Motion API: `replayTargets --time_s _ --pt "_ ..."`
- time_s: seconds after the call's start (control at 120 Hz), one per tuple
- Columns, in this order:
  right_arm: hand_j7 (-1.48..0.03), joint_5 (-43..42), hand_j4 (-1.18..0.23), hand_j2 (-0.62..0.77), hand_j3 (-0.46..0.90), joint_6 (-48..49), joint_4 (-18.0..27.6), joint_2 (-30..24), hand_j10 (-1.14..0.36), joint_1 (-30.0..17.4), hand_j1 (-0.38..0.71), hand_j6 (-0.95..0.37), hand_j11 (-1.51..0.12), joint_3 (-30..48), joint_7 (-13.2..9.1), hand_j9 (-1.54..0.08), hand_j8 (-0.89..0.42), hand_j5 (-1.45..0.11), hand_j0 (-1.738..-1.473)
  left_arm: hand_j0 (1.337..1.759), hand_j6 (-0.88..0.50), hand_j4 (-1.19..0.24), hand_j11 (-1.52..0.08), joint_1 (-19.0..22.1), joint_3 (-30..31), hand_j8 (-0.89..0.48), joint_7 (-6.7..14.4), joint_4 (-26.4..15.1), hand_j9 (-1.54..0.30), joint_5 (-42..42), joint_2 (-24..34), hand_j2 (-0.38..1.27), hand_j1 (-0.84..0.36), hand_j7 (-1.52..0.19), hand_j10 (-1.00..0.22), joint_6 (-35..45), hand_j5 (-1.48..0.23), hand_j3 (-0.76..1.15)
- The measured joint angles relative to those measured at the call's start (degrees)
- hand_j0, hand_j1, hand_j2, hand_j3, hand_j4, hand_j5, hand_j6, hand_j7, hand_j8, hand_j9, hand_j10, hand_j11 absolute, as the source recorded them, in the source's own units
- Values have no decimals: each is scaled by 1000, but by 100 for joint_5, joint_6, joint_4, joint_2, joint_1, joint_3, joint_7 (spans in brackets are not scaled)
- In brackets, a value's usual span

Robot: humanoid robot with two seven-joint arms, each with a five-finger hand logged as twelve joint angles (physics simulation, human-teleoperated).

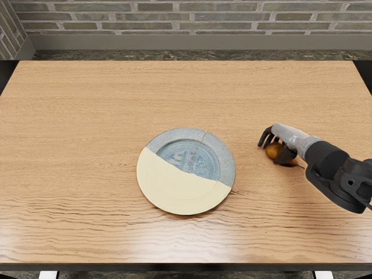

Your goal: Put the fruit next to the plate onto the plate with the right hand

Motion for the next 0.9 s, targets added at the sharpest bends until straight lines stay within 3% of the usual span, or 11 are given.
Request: replayTargets --time_s 0.242,0.467,0.717,0.9 --pt "-919 121 -704 192 1 25 -96 -6 -639 33 266 -572 -943 56 -4 -938 -475 -928 -1652 1658 -15 -15 -19 -2 0 -15 0 0 -19 1 0 3 331 -19 -15 0 -19 0" --pt "-978 372 -732 243 0 82 -105 -8 -623 138 269 -557 -991 220 -5 -995 -449 -1018 -1653 1658 -15 -15 -19 2 1 -15 0 0 -19 0 0 3 331 -19 -15 0 -19 0" --pt "-999 957 -737 130 0 555 -81 12 -617 691 228 -551 -1011 284 -5 -1019 -438 -1060 -1652 1658 -15 -15 -19 2 1 -15 0 0 -19 0 0 3 331 -19 -15 0 -19 0" --pt "-1005 1109 -738 238 1 967 -65 249 -622 1075 266 -555 -1006 286 -5 -1018 -442 -1071 -1654 1658 -16 -16 -19 0 1 -16 0 0 -20 0 0 3 331 -20 -15 0 -20 0"
